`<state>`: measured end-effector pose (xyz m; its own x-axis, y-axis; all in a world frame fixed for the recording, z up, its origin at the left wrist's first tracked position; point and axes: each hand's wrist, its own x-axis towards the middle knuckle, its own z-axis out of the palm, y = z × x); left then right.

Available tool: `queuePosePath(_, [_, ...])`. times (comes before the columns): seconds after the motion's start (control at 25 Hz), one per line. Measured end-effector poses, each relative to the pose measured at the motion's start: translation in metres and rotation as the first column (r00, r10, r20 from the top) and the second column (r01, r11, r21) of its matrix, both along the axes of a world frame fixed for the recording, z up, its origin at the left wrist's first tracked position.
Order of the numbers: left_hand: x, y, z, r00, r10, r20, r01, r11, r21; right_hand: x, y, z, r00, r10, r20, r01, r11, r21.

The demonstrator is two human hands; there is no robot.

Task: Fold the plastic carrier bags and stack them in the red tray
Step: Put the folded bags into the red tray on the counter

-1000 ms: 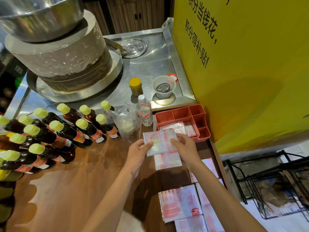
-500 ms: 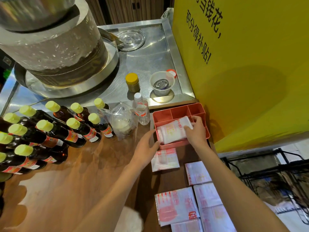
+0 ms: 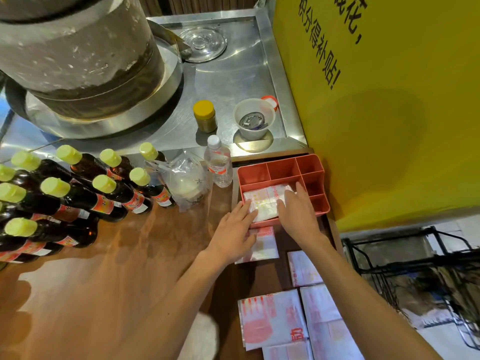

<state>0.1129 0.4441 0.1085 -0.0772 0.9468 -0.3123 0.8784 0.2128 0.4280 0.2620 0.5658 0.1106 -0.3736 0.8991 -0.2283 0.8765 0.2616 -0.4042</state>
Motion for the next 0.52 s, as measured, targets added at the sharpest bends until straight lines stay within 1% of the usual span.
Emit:
queuePosePath(0.04, [-0.001, 0.001, -0.002, 1.0, -0.009, -0.015, 0.009, 1.0, -0.013, 0.0, -0.006, 0.001, 0.996, 0.075, 0.054, -0.079, 0.994, 0.077])
queuePosePath(0.08, [-0.002, 0.001, -0.003, 1.0, -0.018, -0.02, 0.017, 1.0, -0.018, 0.001, -0.012, 0.004, 0.984, 0.163, 0.072, -0.172, 0.975, 0.142])
queuePosePath(0.12, [-0.003, 0.002, -0.004, 0.999, -0.026, -0.019, 0.026, 1.0, -0.013, 0.002, -0.019, 0.005, 0.964, 0.256, 0.074, -0.265, 0.95, 0.165])
queuePosePath(0.16, [-0.004, 0.002, -0.003, 0.999, -0.032, -0.018, 0.032, 0.999, -0.003, 0.004, -0.024, 0.006, 0.939, 0.336, 0.072, -0.343, 0.928, 0.146])
queuePosePath(0.2, [-0.006, 0.001, -0.004, 0.999, -0.038, -0.021, 0.039, 0.999, 0.004, 0.007, -0.026, 0.006, 0.917, 0.391, 0.078, -0.397, 0.913, 0.091])
queuePosePath(0.28, [-0.007, -0.001, -0.004, 0.999, -0.044, -0.031, 0.044, 0.999, 0.009, 0.012, -0.021, 0.003, 0.894, 0.434, 0.111, -0.435, 0.9, -0.018])
queuePosePath(0.52, [-0.007, -0.007, -0.005, 0.999, -0.018, -0.033, 0.019, 0.999, 0.042, 0.007, -0.005, 0.006, 0.866, 0.457, 0.201, -0.437, 0.889, -0.138])
